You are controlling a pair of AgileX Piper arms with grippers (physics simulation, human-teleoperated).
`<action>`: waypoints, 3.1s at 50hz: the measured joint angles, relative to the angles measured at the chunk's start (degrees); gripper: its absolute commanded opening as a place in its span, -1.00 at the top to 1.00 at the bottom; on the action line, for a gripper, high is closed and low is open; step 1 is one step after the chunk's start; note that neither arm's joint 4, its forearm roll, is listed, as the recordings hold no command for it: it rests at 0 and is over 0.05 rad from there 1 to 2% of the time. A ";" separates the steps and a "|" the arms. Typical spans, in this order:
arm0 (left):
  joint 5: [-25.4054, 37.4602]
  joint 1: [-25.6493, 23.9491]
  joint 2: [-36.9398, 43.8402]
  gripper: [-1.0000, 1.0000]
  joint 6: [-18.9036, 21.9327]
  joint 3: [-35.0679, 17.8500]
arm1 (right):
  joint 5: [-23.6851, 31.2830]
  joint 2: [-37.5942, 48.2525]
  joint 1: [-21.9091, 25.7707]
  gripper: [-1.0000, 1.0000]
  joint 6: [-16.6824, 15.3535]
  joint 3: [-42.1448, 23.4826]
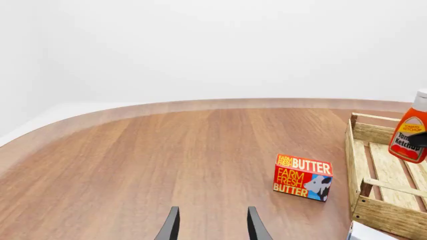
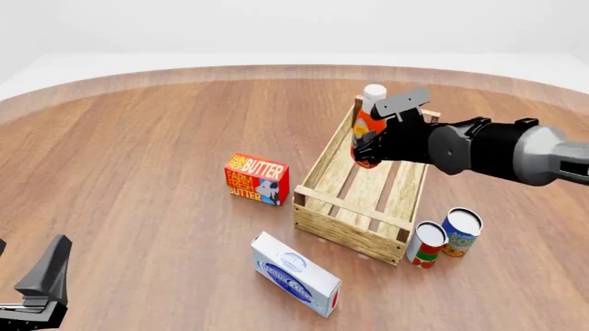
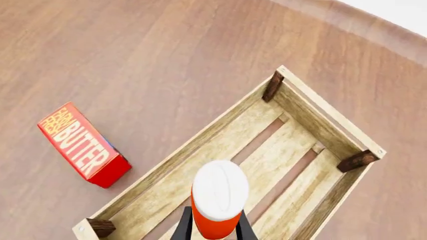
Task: Pick up the ketchup, and put it in the wooden tray.
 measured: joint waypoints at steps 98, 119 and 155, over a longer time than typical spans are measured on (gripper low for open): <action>0.00 0.00 0.00 -1.00 0.00 0.00 | -12.61 16.55 -4.47 1.00 3.92 -1.18; 0.00 0.00 0.00 -1.00 0.00 0.00 | -12.17 17.48 -4.68 -1.00 4.28 -1.69; 0.00 0.00 0.00 -1.00 0.00 0.00 | -9.30 12.56 -4.86 -1.00 3.08 -1.40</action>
